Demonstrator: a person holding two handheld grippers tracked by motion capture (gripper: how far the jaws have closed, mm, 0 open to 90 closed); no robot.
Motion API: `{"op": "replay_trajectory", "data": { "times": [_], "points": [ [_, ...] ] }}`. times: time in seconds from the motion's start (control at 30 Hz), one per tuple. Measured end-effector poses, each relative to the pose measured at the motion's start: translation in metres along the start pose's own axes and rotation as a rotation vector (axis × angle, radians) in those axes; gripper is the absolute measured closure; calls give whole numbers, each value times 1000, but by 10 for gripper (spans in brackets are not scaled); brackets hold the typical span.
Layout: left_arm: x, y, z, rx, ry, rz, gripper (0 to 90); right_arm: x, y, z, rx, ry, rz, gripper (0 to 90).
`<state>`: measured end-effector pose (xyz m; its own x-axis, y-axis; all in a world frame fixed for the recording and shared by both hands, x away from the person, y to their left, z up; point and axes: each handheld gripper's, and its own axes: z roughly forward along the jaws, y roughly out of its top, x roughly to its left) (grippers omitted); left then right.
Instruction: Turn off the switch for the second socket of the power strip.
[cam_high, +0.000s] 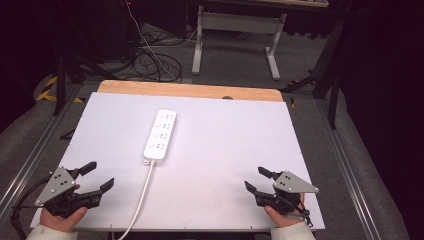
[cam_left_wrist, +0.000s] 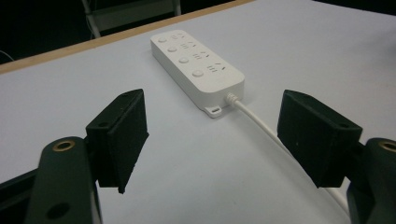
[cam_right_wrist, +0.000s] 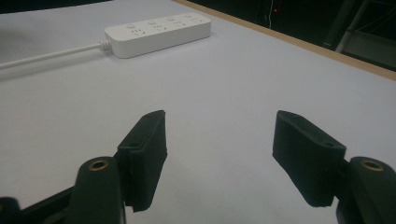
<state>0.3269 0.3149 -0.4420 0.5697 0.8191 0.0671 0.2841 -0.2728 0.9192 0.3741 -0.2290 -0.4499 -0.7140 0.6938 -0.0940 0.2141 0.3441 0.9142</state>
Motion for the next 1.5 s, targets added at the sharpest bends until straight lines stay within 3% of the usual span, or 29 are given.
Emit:
{"op": "replay_trajectory", "data": {
  "times": [0.07,0.37,0.53,0.7,0.83,0.87,0.97,1.23,1.4,1.5],
  "points": [
    [-2,1,-1,1,19,34,252,0,0,0,2,-2,0,359],
    [-2,3,-3,1,-18,23,231,2,0,1,10,8,-4,349],
    [-4,5,-4,15,-19,51,203,2,0,2,9,12,-5,349],
    [-5,7,-4,2,-5,56,250,2,-1,3,17,25,-8,353],
    [-3,11,-6,-10,-22,30,284,3,-1,4,19,26,-10,356],
    [-1,15,-7,10,-49,13,317,3,-1,4,18,26,-11,356],
    [0,20,-6,34,-64,-5,327,3,-1,4,19,33,-13,357],
    [1,36,-3,85,-64,13,327,3,-1,6,30,31,-14,361],
    [7,49,6,126,-161,2,348,4,-2,7,33,39,-15,373],
    [7,57,11,118,-160,6,346,5,-2,7,33,39,-19,374]
  ]
}}
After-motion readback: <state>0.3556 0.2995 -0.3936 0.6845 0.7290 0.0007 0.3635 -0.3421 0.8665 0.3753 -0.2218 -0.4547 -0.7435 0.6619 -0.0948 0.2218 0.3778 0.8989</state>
